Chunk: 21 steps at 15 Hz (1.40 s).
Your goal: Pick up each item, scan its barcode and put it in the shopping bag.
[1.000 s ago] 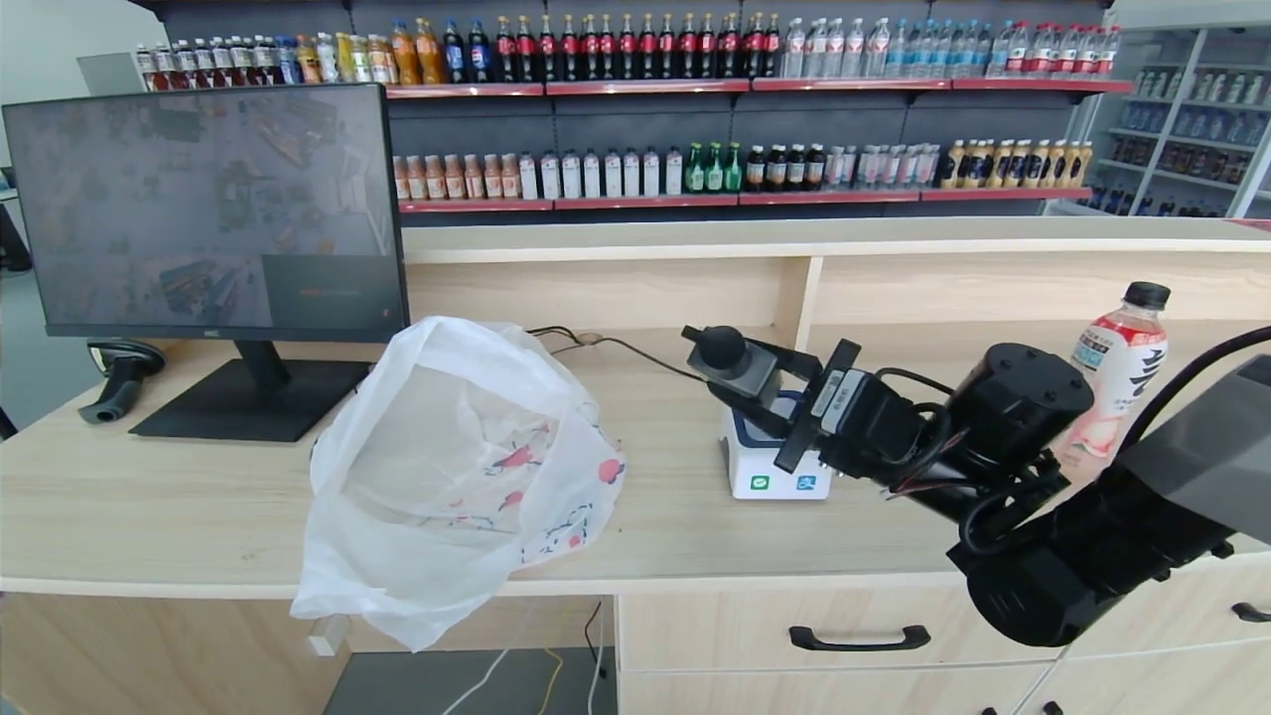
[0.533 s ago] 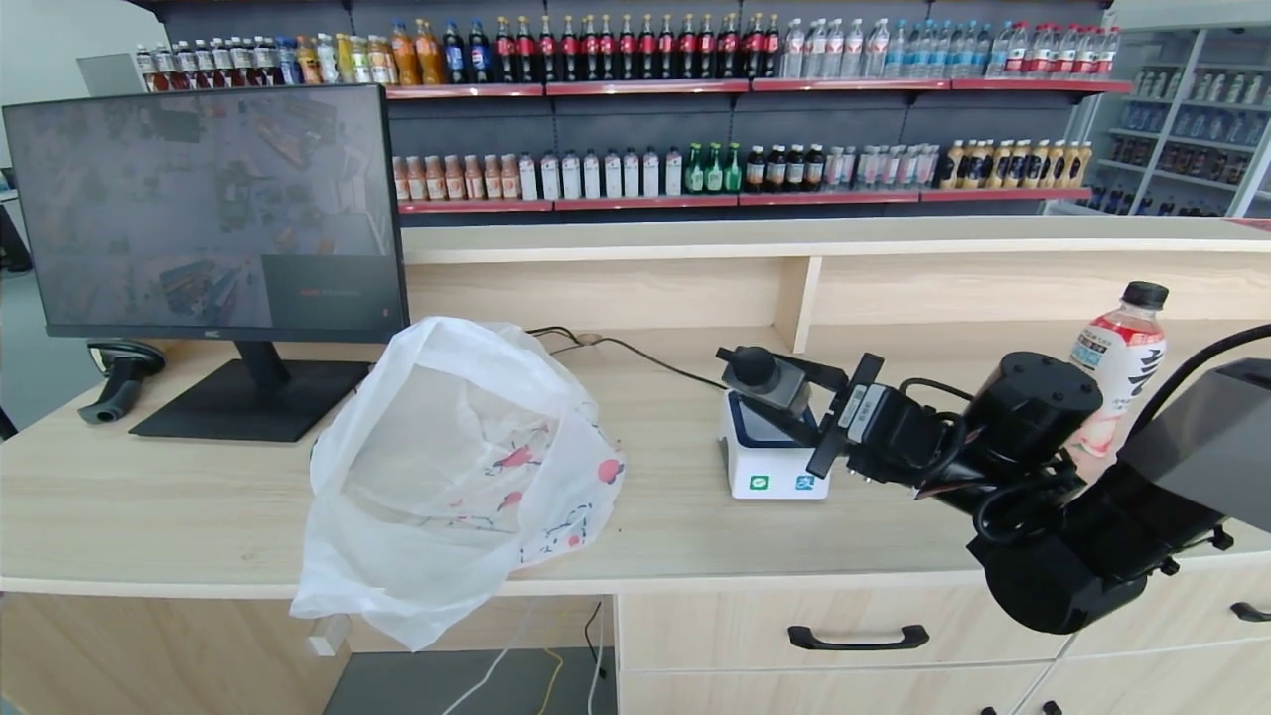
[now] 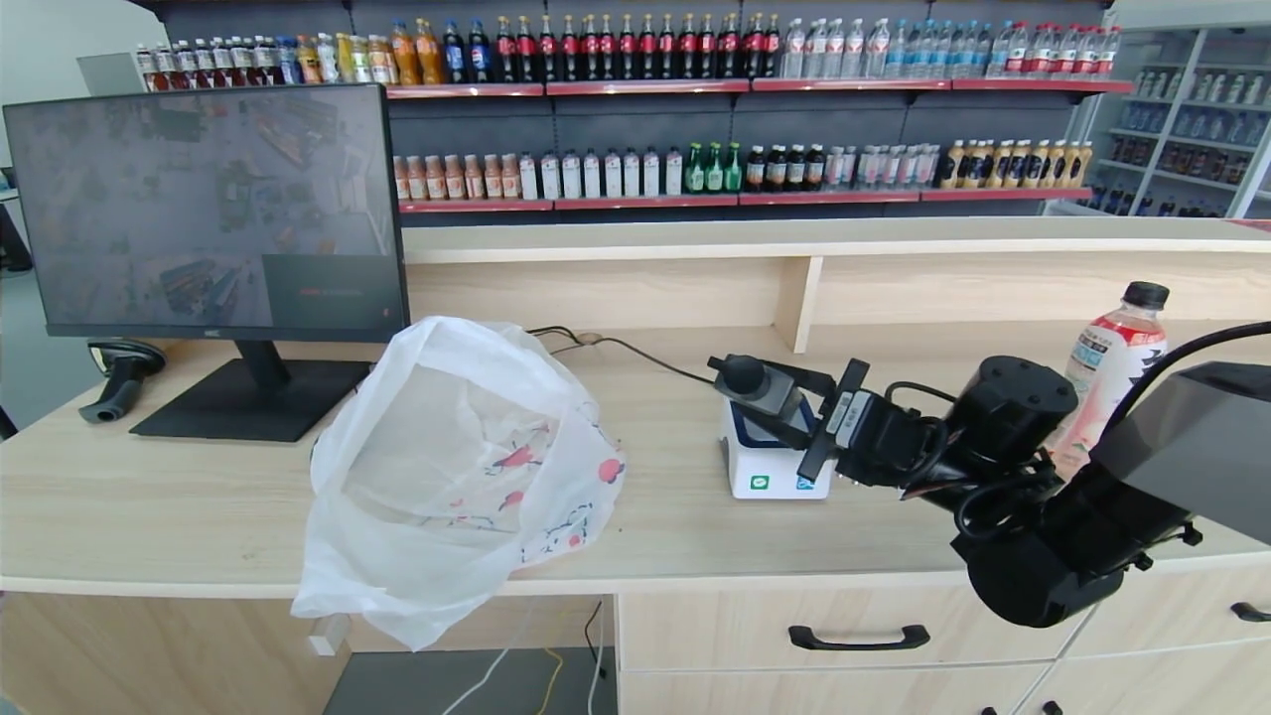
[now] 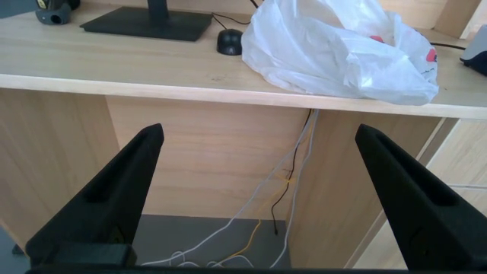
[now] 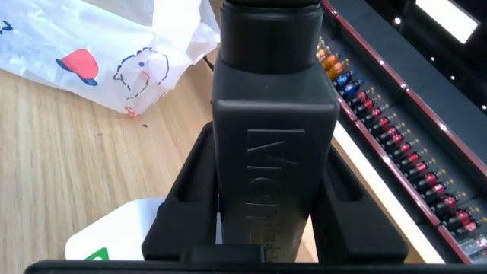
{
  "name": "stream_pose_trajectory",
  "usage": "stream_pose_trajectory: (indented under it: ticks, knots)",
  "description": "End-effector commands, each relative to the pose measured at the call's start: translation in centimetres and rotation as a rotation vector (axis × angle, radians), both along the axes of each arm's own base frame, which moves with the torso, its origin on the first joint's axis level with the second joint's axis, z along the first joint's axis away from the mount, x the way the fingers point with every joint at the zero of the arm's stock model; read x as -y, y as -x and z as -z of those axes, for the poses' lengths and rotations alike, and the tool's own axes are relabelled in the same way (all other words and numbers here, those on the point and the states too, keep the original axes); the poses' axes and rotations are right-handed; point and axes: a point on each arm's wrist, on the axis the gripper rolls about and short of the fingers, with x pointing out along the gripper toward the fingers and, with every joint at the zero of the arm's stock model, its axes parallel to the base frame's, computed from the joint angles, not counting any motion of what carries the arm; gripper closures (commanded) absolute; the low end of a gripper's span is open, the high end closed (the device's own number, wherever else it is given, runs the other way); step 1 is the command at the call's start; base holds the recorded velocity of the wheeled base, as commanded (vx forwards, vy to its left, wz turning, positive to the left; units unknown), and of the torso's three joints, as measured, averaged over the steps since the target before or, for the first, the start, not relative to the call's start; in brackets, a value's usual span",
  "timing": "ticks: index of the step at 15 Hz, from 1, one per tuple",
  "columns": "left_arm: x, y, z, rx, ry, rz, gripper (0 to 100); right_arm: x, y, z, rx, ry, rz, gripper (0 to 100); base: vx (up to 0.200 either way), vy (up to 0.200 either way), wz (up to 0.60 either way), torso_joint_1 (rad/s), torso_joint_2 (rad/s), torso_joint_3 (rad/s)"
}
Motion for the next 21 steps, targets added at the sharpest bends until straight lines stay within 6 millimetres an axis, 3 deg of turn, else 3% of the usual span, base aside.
stream_pose_trajectory:
  ticks: [1, 15, 18, 21]
  knots:
    - [0.0, 0.0, 0.0, 0.001, 0.000, 0.000, 0, 0.0, -0.4, 0.3, -0.001, 0.001, 0.002, 100, 0.000, 0.000, 0.00, 0.000, 0.00, 0.000]
    - [0.0, 0.0, 0.0, 0.001, 0.000, 0.000, 0, 0.5, -0.6, 0.4, -0.008, 0.000, 0.017, 100, 0.000, 0.000, 0.00, 0.000, 0.00, 0.000]
    - [0.0, 0.0, 0.0, 0.001, 0.000, 0.000, 0, 0.5, -0.2, -0.4, 0.004, -0.012, 0.012, 100, 0.000, 0.000, 0.00, 0.000, 0.00, 0.000]
    - [0.0, 0.0, 0.0, 0.000, 0.000, 0.000, 0, -0.2, 1.3, -3.4, 0.037, -0.067, -0.028, 100, 0.000, 0.000, 0.00, 0.000, 0.00, 0.000]
